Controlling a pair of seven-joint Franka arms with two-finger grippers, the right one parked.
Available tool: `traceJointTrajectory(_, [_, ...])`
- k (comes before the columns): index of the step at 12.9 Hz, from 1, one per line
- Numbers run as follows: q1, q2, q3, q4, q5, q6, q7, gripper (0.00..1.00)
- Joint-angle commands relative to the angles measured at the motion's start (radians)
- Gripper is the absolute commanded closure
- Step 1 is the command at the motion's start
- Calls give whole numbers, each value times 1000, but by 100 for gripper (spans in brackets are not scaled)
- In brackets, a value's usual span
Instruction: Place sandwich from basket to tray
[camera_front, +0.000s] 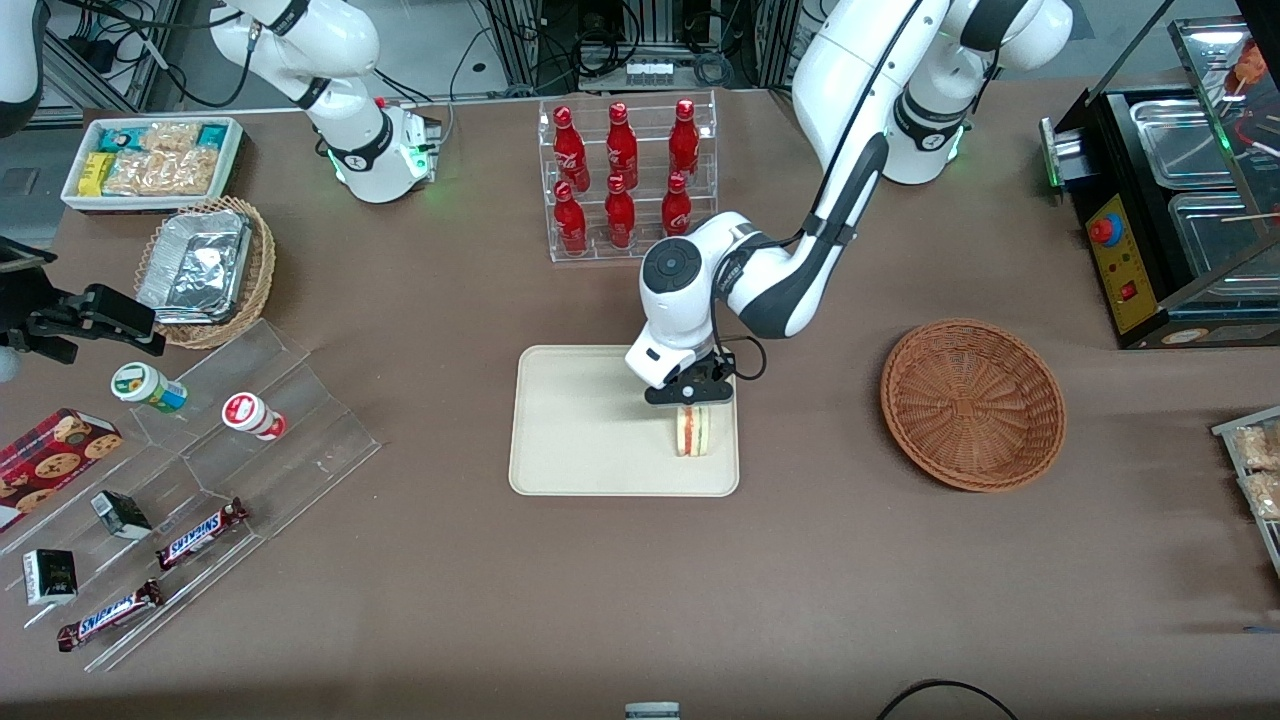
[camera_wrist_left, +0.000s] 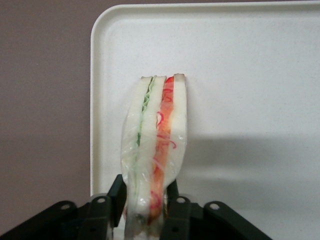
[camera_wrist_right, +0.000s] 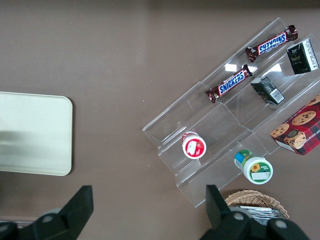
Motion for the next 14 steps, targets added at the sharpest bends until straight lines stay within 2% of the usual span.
traceJointTrajectory(1, [-1, -25, 17, 48, 6, -11, -32, 0])
traceJointTrajectory(4, [42, -186, 34, 87, -36, -163, -51, 0])
traceJointTrajectory(7, [88, -304, 34, 126, -33, -368, -31, 0])
traceJointTrajectory(11, [197, -488, 34, 120, -44, -576, 146, 0])
traceJointTrajectory(14, [300, -575, 35, 117, -83, -685, 312, 0])
